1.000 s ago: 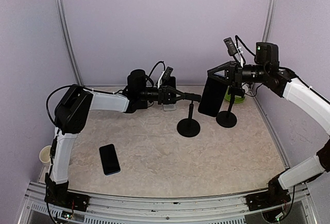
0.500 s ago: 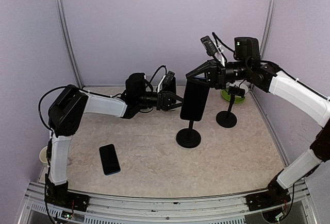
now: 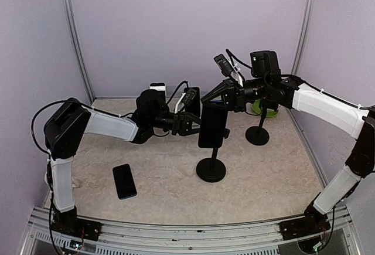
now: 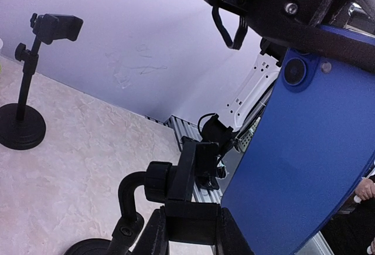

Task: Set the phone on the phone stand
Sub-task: Hold the phone stand at the center of the board.

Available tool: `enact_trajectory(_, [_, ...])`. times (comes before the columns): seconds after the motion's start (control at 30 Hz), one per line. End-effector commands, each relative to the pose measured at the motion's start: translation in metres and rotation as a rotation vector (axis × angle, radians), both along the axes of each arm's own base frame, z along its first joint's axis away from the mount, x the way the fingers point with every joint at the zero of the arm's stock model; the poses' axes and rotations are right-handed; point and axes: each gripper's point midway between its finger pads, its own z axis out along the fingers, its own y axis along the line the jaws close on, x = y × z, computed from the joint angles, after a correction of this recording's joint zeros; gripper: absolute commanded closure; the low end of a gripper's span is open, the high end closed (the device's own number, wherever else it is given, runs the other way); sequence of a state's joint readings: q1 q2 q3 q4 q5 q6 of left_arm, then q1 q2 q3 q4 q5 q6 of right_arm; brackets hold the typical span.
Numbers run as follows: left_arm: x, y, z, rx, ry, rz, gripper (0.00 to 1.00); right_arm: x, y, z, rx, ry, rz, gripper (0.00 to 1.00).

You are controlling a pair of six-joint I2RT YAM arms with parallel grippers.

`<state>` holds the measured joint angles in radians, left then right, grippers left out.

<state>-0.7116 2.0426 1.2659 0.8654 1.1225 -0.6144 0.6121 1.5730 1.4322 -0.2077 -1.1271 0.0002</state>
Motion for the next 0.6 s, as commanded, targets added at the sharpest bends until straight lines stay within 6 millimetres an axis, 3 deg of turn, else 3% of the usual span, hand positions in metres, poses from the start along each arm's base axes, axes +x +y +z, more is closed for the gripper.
enact_trajectory(0.0, [-0.015,0.007,0.04,-0.099,-0.117,-0.011,1.0,-0.003,0.005,0.002,0.034,-0.036,0.038,1.0])
enact_trajectory(0.57, [-0.022,0.012,0.04,-0.108,-0.142,0.006,1.0,0.008,0.014,-0.026,0.021,0.056,0.011,1.0])
